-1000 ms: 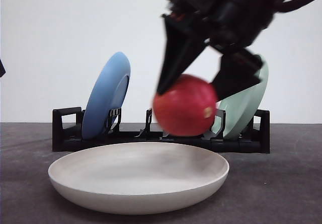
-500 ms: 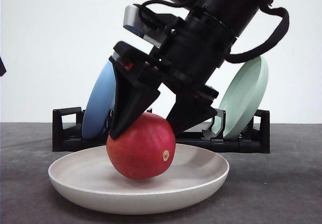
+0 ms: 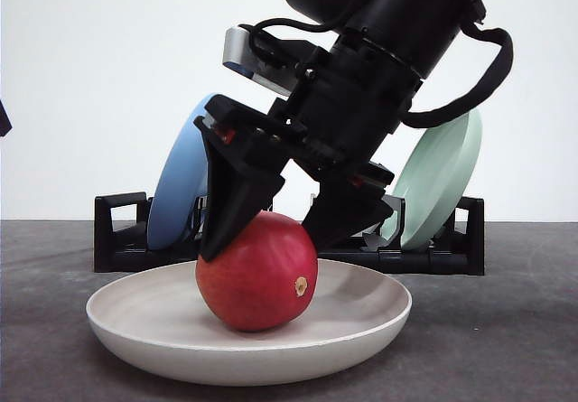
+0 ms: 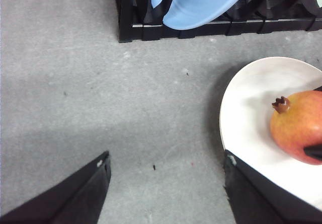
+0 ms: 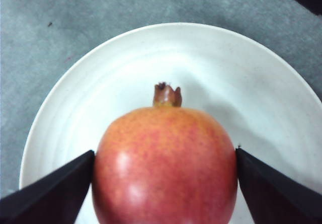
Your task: Place pomegranate in white plate
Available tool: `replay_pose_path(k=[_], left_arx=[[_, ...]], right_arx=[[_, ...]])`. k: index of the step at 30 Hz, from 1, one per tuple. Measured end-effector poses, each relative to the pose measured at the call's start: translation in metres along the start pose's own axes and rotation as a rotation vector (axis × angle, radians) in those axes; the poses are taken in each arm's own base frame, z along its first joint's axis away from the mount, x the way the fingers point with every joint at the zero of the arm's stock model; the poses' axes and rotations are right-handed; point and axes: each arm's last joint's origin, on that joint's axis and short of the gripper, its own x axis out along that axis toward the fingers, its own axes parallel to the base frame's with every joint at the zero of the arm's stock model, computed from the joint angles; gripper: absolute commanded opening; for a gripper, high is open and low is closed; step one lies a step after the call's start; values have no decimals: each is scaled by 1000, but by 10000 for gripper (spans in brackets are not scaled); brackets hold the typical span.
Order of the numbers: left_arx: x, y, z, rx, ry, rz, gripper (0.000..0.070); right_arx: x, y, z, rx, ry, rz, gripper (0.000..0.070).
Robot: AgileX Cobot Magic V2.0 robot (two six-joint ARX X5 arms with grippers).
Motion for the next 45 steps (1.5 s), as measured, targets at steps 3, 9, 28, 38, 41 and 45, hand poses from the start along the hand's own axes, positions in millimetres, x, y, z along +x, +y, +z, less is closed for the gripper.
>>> replay_pose_path(k=[3,9,28,38,41,45], left_arx=[[0,0,0,-3,0,0,430],[0,0,0,-25,0,0,431],[0,0,2,-40,-19,-4,430],[0,-1,5,-37,-50,-10,430],[0,-1,5,-37,-50,-10,431],[0,-1,5,-37,-49,-10,407]], right_arx=[[-1,0,-1,1,9,2,581],[-23,5,7,-38,-68,2,578],[-102,-34,-49,22,-347,-98,503],[-128,-64,-94,181,-380,-224,503],[-134,-69,-98,202,-412,-252,504],[-136,-71,-98,206,-424,-285,482]])
